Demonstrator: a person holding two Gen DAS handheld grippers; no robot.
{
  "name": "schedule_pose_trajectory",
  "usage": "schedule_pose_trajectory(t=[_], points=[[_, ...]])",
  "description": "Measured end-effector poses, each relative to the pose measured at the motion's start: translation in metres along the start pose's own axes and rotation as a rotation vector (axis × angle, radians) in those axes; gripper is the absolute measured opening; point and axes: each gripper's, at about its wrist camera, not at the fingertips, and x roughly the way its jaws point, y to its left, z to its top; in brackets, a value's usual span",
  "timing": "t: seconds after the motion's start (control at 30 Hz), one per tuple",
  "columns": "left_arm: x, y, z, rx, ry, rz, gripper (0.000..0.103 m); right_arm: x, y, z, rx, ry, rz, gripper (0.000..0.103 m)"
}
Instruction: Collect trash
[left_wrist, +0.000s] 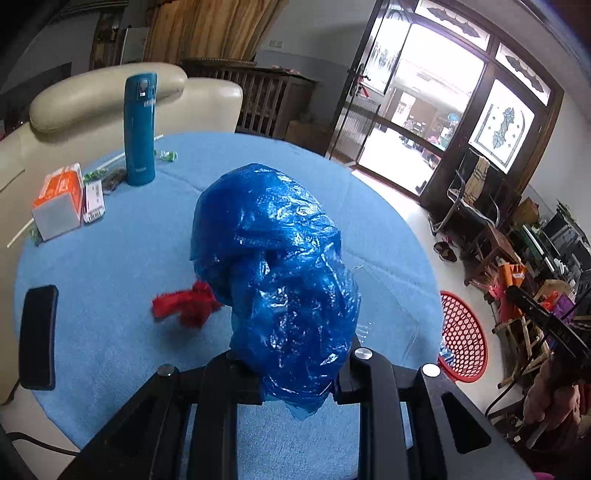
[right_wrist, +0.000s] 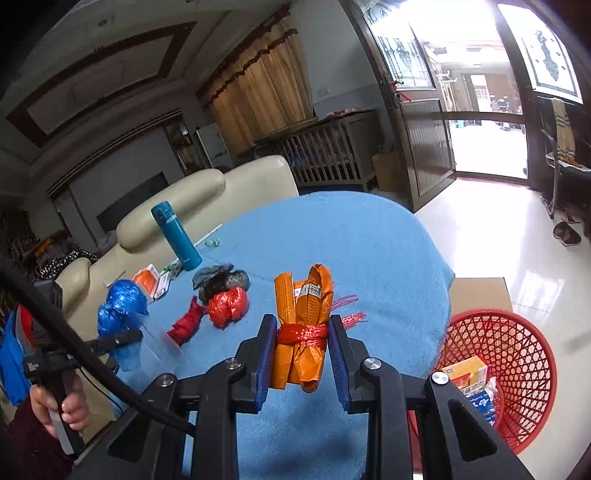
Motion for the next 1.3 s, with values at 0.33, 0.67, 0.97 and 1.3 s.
schedule_pose_trajectory(t=[0.33,0.67,0.97,1.3], points=[[-0.027,-0.011,0.02,0.013,-0.085,-0.025,0.025,0.003,0.007,-0.003,0.005,0.001,0.031,0.03],[0.031,0.005,-0.003,-0.007,0.071,0.028,0.026,0.022,-0.001,-0.015,0.061,0.08,0.041,0.03],[0.085,0.007,-0.028,-0.001,0.247,0.016,0.046,0.039,0.001,-0.029,0.065,0.136,0.048,0.03],[0.075,0.025,-0.015,-0.054,0.233,0.012,0.065,0.036,-0.005,-0.028,0.08,0.126,0.054,0.03]])
